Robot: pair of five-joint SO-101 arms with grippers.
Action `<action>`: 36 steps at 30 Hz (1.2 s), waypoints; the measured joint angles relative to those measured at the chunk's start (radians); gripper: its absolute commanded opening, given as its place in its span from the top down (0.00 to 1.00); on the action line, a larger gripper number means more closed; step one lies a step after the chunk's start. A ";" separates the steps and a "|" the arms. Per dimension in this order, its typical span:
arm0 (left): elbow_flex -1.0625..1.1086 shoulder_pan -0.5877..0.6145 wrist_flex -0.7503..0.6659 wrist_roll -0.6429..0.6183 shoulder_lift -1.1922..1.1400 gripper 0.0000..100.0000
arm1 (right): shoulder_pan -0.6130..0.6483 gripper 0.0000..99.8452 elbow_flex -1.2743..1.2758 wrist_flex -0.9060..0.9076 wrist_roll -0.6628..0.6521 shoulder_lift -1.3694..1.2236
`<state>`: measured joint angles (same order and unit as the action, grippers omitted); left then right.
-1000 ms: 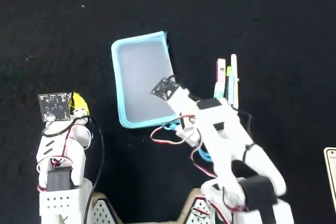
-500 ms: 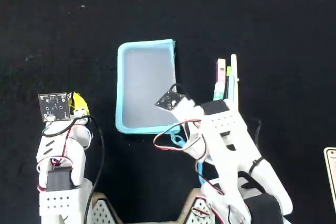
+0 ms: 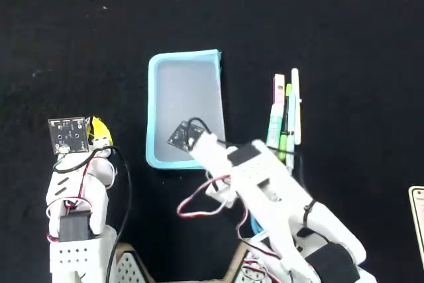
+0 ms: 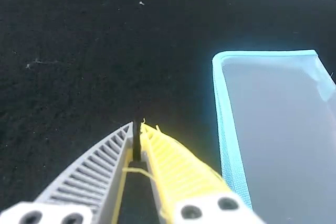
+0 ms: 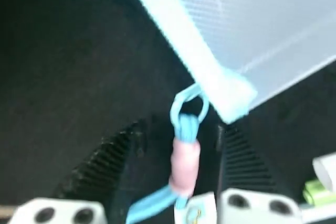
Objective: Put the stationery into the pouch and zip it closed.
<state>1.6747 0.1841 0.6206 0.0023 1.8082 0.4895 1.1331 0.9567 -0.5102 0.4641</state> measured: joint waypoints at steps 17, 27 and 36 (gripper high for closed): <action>0.000 0.000 0.000 0.000 0.000 0.97 | -0.285 0.92 -0.043 0.018 0.006 0.025; 0.000 0.000 0.000 0.000 0.000 0.97 | -0.253 0.84 -0.069 0.023 0.006 -0.078; 0.000 0.000 0.000 0.000 0.000 0.97 | -0.241 0.99 -0.153 -0.049 0.038 -0.253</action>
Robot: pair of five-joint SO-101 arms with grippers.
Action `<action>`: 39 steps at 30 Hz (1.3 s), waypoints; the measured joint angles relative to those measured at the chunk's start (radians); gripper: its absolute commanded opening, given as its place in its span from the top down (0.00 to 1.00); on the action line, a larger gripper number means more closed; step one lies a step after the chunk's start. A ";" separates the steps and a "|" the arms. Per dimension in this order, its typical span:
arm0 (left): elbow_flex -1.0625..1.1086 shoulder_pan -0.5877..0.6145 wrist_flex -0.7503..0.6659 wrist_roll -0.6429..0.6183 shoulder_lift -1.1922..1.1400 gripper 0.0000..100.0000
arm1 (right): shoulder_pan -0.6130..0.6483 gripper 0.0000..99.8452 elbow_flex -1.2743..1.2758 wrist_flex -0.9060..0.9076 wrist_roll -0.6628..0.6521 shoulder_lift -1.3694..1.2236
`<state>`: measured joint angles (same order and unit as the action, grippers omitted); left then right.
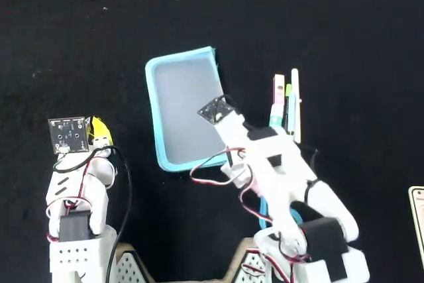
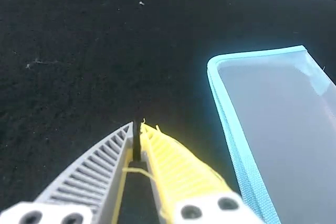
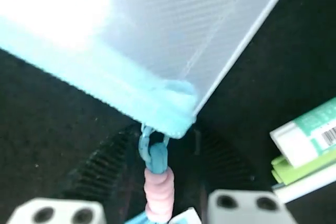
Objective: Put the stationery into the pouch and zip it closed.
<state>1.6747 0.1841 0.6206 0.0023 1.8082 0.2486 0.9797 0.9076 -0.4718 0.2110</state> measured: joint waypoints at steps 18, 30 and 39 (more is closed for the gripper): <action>0.000 -0.236 0.026 -0.003 0.000 0.96 | 0.132 0.99 -0.031 0.199 -0.037 0.704; 0.000 -0.324 0.103 -0.003 0.000 0.84 | 0.345 0.99 -0.031 0.066 -0.037 0.944; 0.002 -0.356 0.106 -0.003 0.000 0.84 | 0.387 0.99 -0.020 -0.238 0.051 0.945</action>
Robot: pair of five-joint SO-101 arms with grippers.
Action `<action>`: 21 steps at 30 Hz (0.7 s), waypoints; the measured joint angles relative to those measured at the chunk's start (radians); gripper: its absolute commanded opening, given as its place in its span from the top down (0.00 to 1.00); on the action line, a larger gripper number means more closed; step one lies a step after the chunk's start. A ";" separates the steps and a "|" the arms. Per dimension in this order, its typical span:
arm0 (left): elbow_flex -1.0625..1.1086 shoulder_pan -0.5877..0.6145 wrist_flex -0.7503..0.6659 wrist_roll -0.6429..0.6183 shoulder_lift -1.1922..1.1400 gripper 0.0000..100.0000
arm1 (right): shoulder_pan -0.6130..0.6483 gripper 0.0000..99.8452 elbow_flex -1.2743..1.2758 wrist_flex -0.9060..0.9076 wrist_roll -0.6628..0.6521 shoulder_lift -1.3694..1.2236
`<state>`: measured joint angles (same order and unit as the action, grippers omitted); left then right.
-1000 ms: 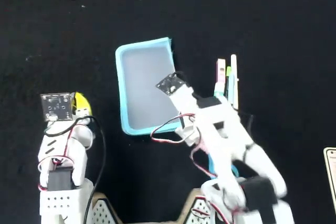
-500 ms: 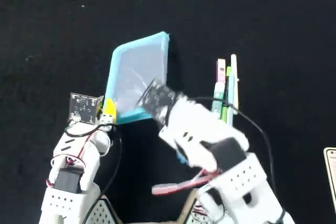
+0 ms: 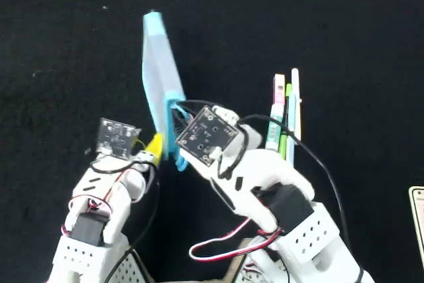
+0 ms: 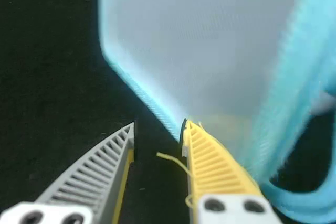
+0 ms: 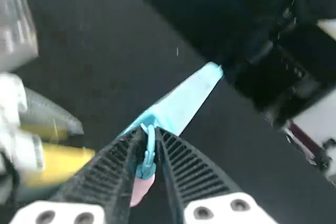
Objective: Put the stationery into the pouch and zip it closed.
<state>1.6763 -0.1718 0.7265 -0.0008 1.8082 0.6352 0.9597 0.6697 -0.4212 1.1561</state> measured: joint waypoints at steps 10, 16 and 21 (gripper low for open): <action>0.005 -0.095 -0.057 0.000 -0.089 0.84 | 0.091 0.99 0.057 -0.038 0.043 0.003; 0.005 -0.094 -0.124 0.023 -0.198 0.84 | 0.081 0.99 0.129 0.023 0.041 0.006; 0.005 -0.092 -0.124 0.137 -0.206 0.84 | 0.074 0.99 0.227 0.023 0.041 0.006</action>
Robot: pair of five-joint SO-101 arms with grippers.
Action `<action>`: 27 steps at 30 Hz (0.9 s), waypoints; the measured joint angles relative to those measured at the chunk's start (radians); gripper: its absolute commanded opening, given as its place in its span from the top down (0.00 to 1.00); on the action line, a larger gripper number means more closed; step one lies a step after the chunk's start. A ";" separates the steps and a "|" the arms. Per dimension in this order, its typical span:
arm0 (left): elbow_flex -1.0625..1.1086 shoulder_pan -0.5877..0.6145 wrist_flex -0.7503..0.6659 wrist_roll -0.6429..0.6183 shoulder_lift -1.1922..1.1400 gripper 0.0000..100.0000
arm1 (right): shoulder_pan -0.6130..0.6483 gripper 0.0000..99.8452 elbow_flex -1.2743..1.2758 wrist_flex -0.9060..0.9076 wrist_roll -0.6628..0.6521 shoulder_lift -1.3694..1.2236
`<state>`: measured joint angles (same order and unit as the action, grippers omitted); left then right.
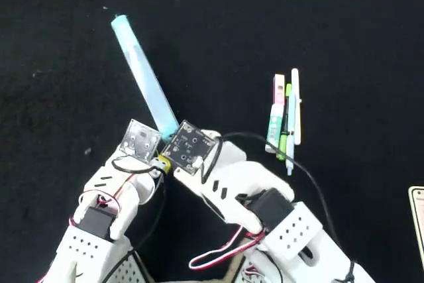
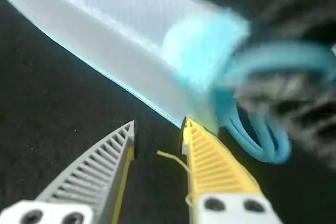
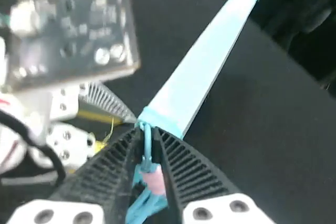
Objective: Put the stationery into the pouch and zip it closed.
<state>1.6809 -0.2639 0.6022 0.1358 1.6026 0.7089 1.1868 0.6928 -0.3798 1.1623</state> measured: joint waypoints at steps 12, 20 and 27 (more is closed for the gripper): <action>0.000 0.186 0.012 0.014 0.000 0.84 | -0.002 0.99 0.101 0.000 0.000 0.002; -0.135 0.247 0.247 0.014 0.000 0.84 | -0.002 0.99 0.118 0.000 0.000 0.002; -0.210 0.247 0.279 0.014 0.000 0.84 | -0.002 0.99 0.123 0.000 0.008 0.002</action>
<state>1.4707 -0.0169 0.8815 0.1496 1.6026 0.7073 1.3096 0.6928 -0.3721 1.1638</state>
